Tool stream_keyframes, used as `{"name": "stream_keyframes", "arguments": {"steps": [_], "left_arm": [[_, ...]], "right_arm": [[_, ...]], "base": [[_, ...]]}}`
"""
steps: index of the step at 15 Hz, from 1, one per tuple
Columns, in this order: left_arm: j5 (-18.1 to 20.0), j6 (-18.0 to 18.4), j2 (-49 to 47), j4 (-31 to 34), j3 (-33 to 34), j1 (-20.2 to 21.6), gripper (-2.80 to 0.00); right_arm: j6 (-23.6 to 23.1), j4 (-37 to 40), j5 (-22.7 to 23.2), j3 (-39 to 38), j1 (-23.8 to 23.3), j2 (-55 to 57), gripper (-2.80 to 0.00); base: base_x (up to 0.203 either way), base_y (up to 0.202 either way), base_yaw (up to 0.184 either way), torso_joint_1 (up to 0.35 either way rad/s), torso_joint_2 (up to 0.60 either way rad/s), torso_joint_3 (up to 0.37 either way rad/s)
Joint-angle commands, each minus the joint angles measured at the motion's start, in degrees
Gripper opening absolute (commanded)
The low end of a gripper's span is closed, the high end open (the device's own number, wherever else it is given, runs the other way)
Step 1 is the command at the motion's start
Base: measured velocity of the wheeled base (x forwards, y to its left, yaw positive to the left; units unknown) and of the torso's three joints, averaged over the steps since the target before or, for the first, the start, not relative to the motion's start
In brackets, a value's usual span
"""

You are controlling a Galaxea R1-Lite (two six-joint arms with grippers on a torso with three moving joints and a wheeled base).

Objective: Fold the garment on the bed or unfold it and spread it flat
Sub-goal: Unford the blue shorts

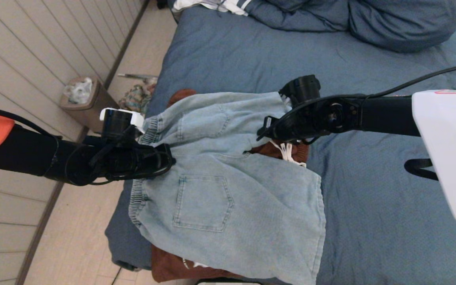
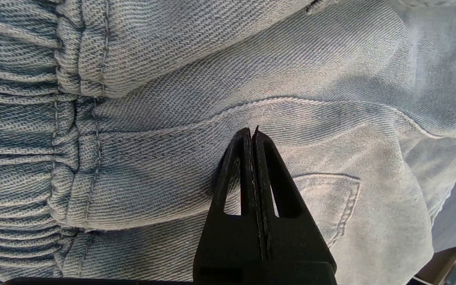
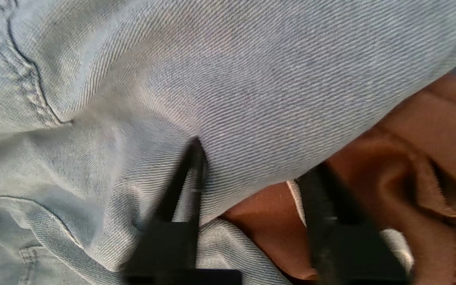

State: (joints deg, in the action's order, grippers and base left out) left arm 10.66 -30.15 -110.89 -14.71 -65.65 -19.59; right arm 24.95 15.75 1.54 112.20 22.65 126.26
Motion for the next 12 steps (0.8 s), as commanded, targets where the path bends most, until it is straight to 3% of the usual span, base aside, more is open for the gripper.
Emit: {"name": "stream_keyframes", "arguments": {"steps": [1,6,12], "left_arm": [[0.1,-0.2,0.1,0.0,0.1,0.0,-2.80],[0.1,-0.1,0.1,-0.2,0.7,0.0,-2.80],[0.1,-0.1,0.5,-0.2,0.9,0.0,-2.80]], "right_arm": [[0.2,-0.3,0.0,0.0,-0.1,-0.9,-2.80],[0.0,1.5,0.0,0.0,0.3,-9.2,-2.80],[-2.3,17.5,-0.1,0.0,0.8,-15.3,-2.80]], "base": [[0.000,0.000,0.000,0.000,0.00,0.000],[0.000,0.000,0.000,0.000,0.00,0.000],[0.000,0.000,0.000,0.000,0.00,0.000]]}}
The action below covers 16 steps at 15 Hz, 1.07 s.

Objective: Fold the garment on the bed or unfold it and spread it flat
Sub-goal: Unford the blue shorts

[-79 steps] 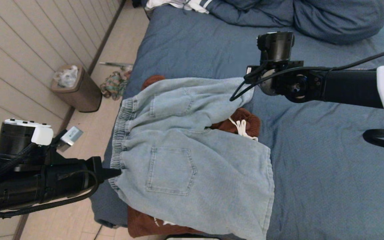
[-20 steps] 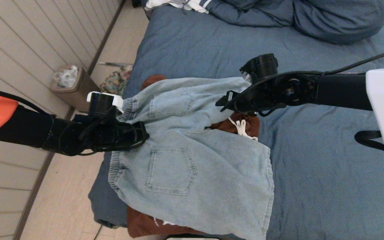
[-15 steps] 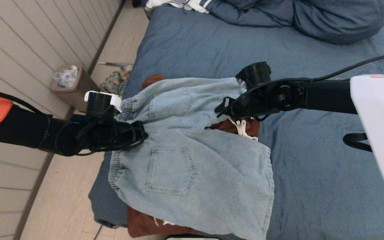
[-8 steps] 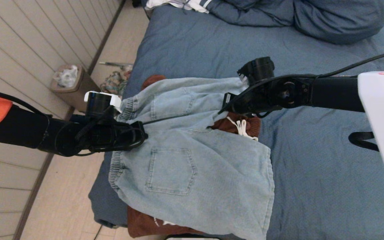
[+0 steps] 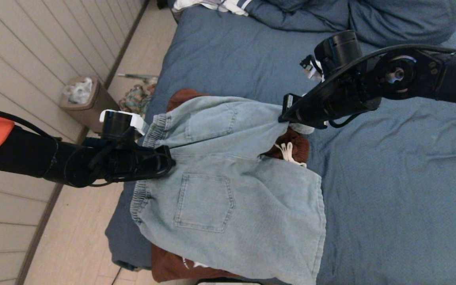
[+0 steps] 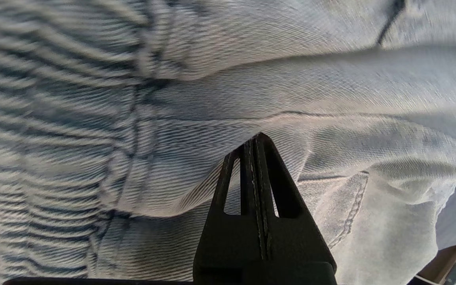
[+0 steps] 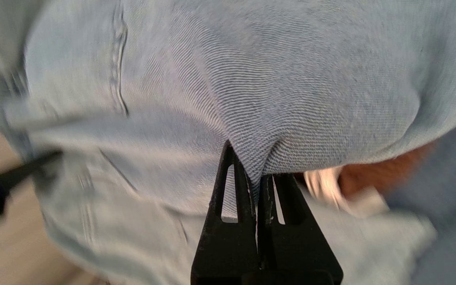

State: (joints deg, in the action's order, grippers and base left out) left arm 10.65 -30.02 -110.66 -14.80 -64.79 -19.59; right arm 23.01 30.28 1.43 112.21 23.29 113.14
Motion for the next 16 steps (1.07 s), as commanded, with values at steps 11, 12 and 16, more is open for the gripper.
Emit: {"name": "stream_keyframes", "arguments": {"steps": [11,12,16], "left_arm": [[0.1,0.0,0.8,0.1,0.1,0.0,-2.80],[0.2,0.0,0.8,0.1,0.3,0.0,-2.80],[0.2,0.1,1.2,0.1,0.4,0.0,-2.80]], "right_arm": [[-5.4,19.0,-0.1,-0.8,1.6,0.8,0.00],[-6.0,19.0,-0.1,-0.8,1.3,0.6,0.00],[-6.7,18.2,0.1,-0.3,0.7,-1.9,0.00]], "base": [[0.000,0.000,0.000,0.000,0.00,0.000],[0.000,0.000,0.000,0.000,0.00,0.000],[0.000,0.000,0.000,0.000,0.00,0.000]]}}
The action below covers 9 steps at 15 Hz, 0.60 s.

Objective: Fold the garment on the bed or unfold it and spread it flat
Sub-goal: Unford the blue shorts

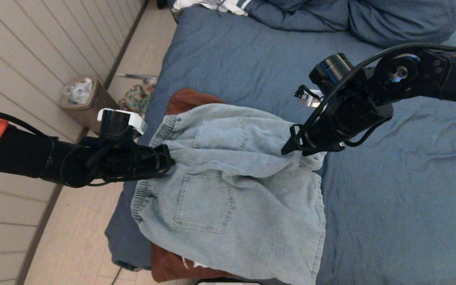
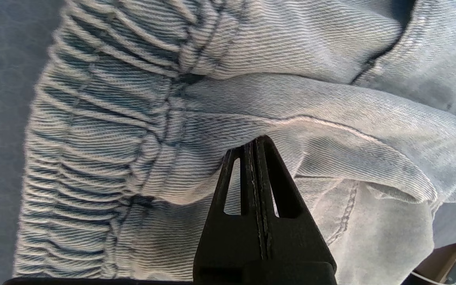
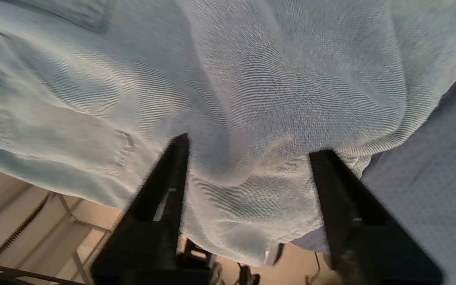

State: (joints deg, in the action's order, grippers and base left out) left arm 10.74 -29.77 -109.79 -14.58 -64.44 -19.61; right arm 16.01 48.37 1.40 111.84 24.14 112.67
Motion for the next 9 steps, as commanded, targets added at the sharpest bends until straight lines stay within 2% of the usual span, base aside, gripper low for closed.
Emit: {"name": "stream_keyframes", "arguments": {"steps": [1,4,6,7,9], "left_arm": [[0.1,-0.2,0.6,0.0,0.0,0.0,-2.80],[0.1,-0.3,1.4,0.1,-0.1,0.0,-2.80],[0.1,-0.3,2.5,0.1,-0.8,1.6,-2.80],[0.4,-0.3,3.4,0.2,-1.8,2.9,-2.80],[0.6,-0.2,3.9,1.6,-6.1,4.7,-2.80]], "right_arm": [[0.5,0.1,0.5,0.0,-0.8,-2.8,0.00],[0.6,0.0,4.3,-0.1,-2.9,-7.6,0.00],[0.6,-0.3,6.6,0.0,-3.9,-11.3,0.00],[0.7,-1.5,6.9,-0.1,-4.8,-12.4,-2.80],[0.6,-3.0,7.0,-0.1,-6.9,-12.9,-2.80]], "base": [[0.000,0.000,0.000,0.000,0.00,0.000],[0.000,0.000,0.000,0.000,0.00,0.000],[0.000,0.000,0.000,0.000,0.00,0.000],[0.000,0.000,0.000,0.000,0.00,0.000],[0.000,0.000,0.000,0.000,0.00,0.000]]}}
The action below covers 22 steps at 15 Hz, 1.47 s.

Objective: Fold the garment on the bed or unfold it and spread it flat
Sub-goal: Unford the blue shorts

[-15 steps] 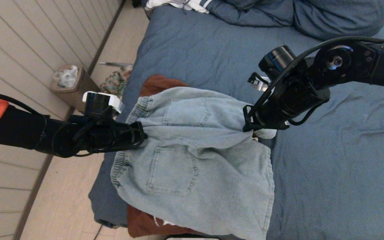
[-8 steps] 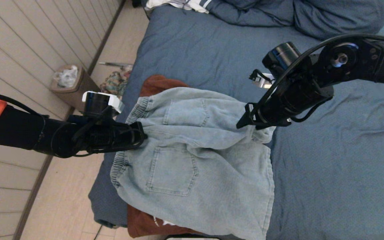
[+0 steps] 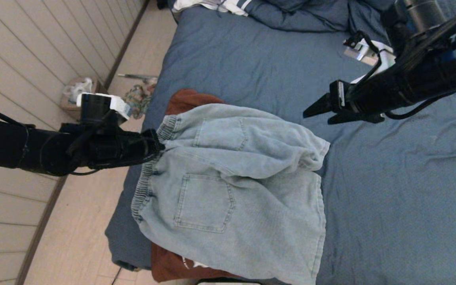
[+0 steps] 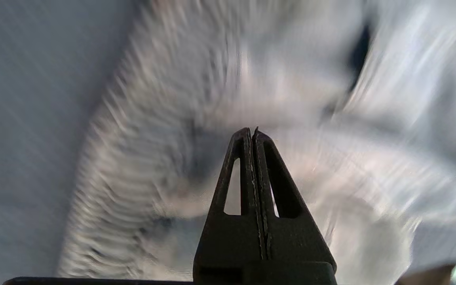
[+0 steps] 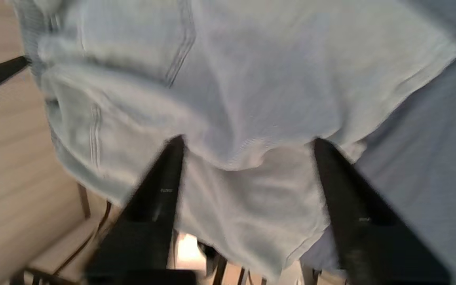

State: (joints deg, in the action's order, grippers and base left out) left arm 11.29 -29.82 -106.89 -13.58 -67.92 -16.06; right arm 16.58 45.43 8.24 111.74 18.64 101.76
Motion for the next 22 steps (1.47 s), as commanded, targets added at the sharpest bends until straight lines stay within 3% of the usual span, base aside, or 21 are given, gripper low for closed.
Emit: {"name": "stream_keyframes", "arguments": {"steps": [1,6,10,13,16,22], "left_arm": [[0.1,-0.2,0.8,2.6,-5.8,1.7,-2.80],[0.1,0.8,-6.6,11.0,-23.9,2.3,-2.80],[0.2,1.7,-16.3,13.1,-34.6,0.9,-2.80],[0.2,4.8,-21.6,15.4,-40.8,0.3,-2.80],[0.1,7.6,-22.9,15.4,-42.3,0.2,-2.80],[-0.2,7.6,-20.2,15.8,-41.7,0.2,-2.80]], "right_arm": [[-0.2,-0.1,0.1,-0.3,-2.0,-1.9,-2.80],[-0.3,-5.4,0.3,-2.8,-5.0,0.7,-2.80],[0.0,-14.3,0.2,-7.7,-6.0,3.5,-2.80],[-0.2,-16.1,0.1,-8.0,-6.7,4.8,-2.80],[-0.3,-16.2,0.1,-8.0,-6.8,5.1,-2.80],[-0.3,-16.2,0.2,-7.9,-6.7,5.4,-2.80]], "base": [[0.000,0.000,0.000,0.000,0.00,0.000],[0.000,0.000,0.000,0.000,0.00,0.000],[0.000,0.000,0.000,0.000,0.00,0.000],[0.000,0.000,0.000,0.000,0.00,0.000],[0.000,0.000,0.000,0.000,0.00,0.000],[0.000,0.000,0.000,0.000,0.00,0.000]]}}
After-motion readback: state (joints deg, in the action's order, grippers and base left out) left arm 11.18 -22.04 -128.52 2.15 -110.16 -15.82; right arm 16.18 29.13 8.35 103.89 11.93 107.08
